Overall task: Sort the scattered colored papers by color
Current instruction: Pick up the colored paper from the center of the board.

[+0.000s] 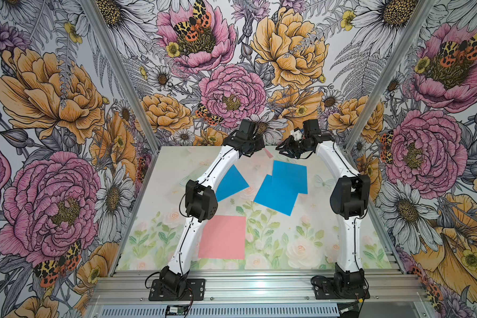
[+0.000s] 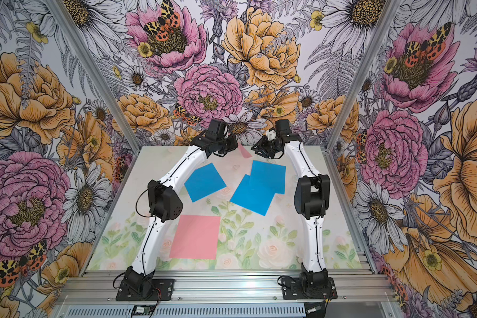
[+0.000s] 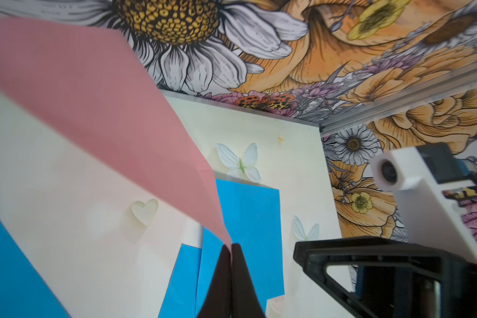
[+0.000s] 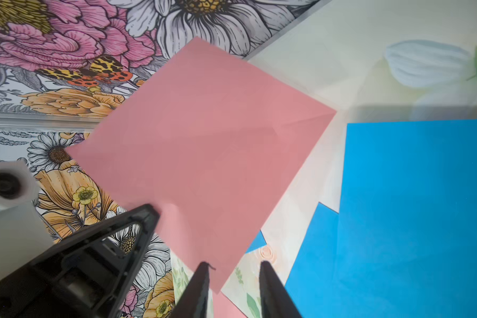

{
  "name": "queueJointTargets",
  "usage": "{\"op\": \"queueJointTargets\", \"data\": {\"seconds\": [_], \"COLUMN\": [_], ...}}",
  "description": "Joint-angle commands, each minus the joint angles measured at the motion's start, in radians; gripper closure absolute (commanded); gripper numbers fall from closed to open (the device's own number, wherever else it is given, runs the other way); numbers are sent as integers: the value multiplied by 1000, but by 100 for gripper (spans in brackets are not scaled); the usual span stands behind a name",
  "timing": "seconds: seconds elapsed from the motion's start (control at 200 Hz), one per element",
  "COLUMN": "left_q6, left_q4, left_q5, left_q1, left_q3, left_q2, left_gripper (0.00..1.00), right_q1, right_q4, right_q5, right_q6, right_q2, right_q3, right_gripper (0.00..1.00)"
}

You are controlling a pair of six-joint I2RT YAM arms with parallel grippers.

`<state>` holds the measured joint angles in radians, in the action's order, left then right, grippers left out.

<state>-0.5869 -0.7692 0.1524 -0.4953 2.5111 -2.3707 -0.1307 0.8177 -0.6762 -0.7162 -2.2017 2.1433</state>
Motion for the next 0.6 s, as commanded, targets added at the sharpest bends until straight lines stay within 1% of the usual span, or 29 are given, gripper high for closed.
{"op": "queueJointTargets", "data": {"seconds": [0.0,0.085,0.145,0.205,0.22,0.265,0.38,0.415,0.475,0.51,0.545,0.595], "left_q6": [79,78,38,-22,-36,-67,-137,-155,-180,-183,-178,-166], "left_q4": [13,18,21,55,66,85,73,47,18,-13,-31,-80], "left_q5": [3,-31,-22,47,63,96,172,160,180,173,189,188], "left_q1": [-1,-25,-41,-57,-63,-85,-120,-131,-127,-128,-125,-122], "left_q3": [-150,-334,-469,-639,-688,-819,-1102,-1166,-1256,-1285,-1308,-1307], "left_q2": [173,326,434,537,590,674,812,850,890,902,902,887], "left_gripper": [100,100,100,100,100,100,100,100,100,100,100,100], "right_q1": [-7,-1,-1,2,2,0,-5,-8,-14,-18,-24,-32], "right_q4": [1,0,0,1,1,4,3,3,1,-1,-3,-5], "right_q5": [58,63,68,50,38,18,17,16,7,6,7,3], "right_q6": [46,73,96,103,105,114,151,166,183,189,196,201], "right_q2": [78,127,153,161,163,176,240,254,268,274,282,293], "right_q3": [-86,-158,-209,-251,-259,-295,-398,-427,-473,-495,-519,-549], "right_gripper": [66,66,66,66,66,66,65,65,65,65,65,65]}}
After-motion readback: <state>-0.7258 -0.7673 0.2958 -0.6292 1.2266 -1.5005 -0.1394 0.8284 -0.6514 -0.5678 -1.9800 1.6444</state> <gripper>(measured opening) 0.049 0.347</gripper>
